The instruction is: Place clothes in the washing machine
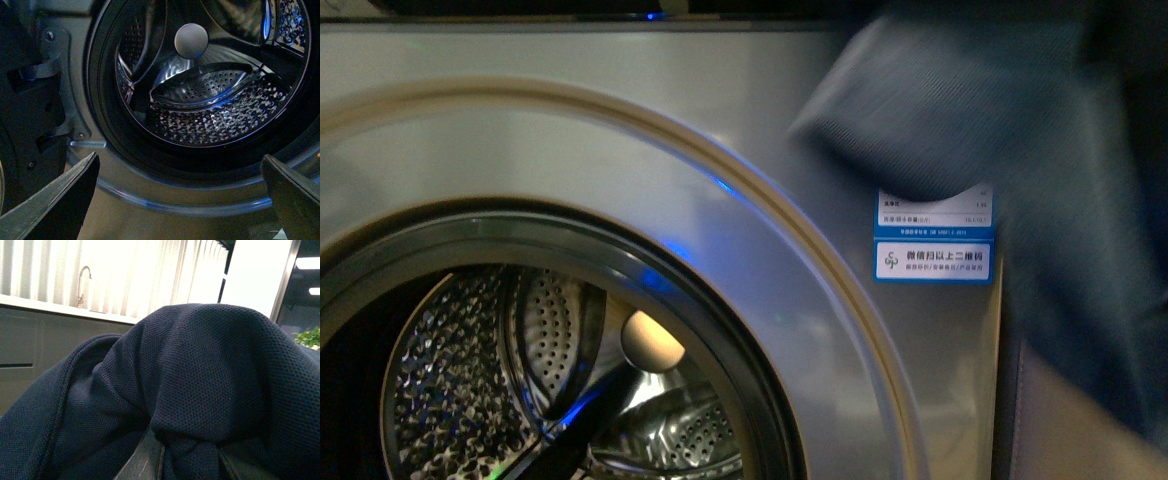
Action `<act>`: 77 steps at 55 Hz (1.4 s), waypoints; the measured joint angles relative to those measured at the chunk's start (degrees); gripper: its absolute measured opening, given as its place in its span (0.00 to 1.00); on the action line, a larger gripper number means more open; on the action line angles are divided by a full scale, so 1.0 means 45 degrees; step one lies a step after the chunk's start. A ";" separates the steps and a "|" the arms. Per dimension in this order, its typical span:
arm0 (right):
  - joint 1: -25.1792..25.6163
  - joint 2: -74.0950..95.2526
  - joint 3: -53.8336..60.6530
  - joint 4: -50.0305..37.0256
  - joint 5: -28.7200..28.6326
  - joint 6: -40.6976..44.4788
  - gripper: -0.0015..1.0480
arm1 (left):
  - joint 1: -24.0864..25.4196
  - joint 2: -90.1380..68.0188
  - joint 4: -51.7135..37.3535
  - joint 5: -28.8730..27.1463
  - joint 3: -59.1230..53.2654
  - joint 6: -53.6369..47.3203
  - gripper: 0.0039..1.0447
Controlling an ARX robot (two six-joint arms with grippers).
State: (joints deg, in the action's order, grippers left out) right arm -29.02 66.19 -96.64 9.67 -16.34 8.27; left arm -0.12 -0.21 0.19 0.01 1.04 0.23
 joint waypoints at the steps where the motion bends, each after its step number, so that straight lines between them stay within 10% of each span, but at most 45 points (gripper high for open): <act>1: -0.0180 0.0000 0.0058 0.0000 0.0049 0.0078 0.13 | 0.0000 0.0000 0.0000 -0.0005 0.0000 0.0000 0.94; 77: -0.0714 -0.0068 0.0398 -0.0160 0.0272 0.0466 0.13 | 0.0000 0.0000 0.0000 0.0000 0.0000 0.0000 0.94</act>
State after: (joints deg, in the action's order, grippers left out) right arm -32.23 65.89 -94.85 8.95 -15.11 10.37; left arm -0.12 -0.21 0.19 0.01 1.04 0.23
